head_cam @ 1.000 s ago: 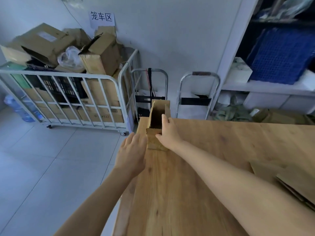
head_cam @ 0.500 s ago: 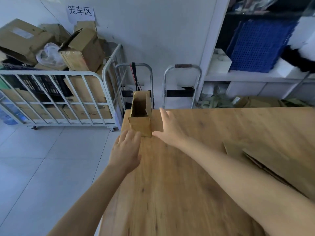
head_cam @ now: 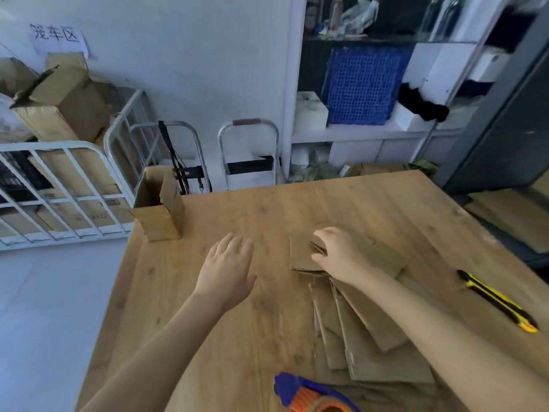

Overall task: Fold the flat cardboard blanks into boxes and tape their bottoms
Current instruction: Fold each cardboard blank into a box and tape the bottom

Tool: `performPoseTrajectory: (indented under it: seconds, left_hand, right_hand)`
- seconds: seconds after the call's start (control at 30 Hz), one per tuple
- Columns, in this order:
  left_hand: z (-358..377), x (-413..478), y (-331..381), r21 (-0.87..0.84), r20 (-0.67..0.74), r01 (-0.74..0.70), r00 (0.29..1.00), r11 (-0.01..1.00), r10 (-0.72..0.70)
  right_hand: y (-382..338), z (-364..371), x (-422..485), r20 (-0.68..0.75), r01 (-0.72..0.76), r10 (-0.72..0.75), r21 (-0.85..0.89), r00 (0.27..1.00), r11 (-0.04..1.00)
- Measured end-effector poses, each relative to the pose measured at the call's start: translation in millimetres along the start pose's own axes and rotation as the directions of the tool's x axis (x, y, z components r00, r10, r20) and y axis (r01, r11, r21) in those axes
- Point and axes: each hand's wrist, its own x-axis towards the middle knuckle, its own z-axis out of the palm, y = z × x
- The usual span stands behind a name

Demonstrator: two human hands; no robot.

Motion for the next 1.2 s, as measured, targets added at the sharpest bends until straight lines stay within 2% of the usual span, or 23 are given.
performPoseTrajectory:
  seconds: [0.17,0.37,0.47,0.63,0.77,0.87,0.97,1.03,1.13,1.2]
  left_hand:
    - [5,-3,41,-0.004,0.041,-0.005,0.999,1.000,0.005]
    - [12,-7,80,-0.017,0.057,0.032,0.998,0.999,-0.031]
    - [16,-11,95,-0.018,0.059,0.064,0.996,0.998,-0.063]
    - [18,-19,115,-0.037,0.066,0.127,0.990,0.991,-0.124]
    - [11,-24,130,-0.186,0.029,0.222,0.975,0.957,-0.221]
    - [-2,-23,136,-0.399,0.008,0.317,0.939,0.860,-0.343]
    - [-13,-22,129,-0.665,-0.017,0.341,0.882,0.664,-0.470]
    - [-21,-23,121,-0.785,-0.050,0.298,0.844,0.543,-0.534]
    - [-33,-29,107,-0.861,-0.064,0.266,0.789,0.434,-0.611]
    - [-33,-35,95,-0.850,-0.076,0.278,0.775,0.446,-0.627]
  right_hand:
    - [77,-2,-15,0.138,-0.188,0.197,-0.075,0.971,0.979]
    - [112,15,-23,0.206,-0.157,0.171,-0.081,0.964,0.984]
    - [119,18,-24,0.167,-0.129,0.147,-0.112,0.975,0.985]
    - [116,3,-31,0.088,-0.051,0.078,-0.274,0.993,0.960]
    - [100,-31,-41,-0.037,0.011,-0.024,-0.341,0.999,0.940]
    - [81,-56,-46,-0.147,0.144,-0.183,-0.245,0.972,0.959]
    - [63,-66,-50,-0.253,0.277,-0.286,-0.073,0.924,0.958]
    - [47,-69,-60,-0.238,0.327,-0.327,-0.041,0.914,0.944]
    - [25,-65,-76,-0.194,0.409,-0.413,-0.059,0.890,0.910]
    - [11,-56,-80,-0.179,0.444,-0.445,-0.051,0.877,0.895]
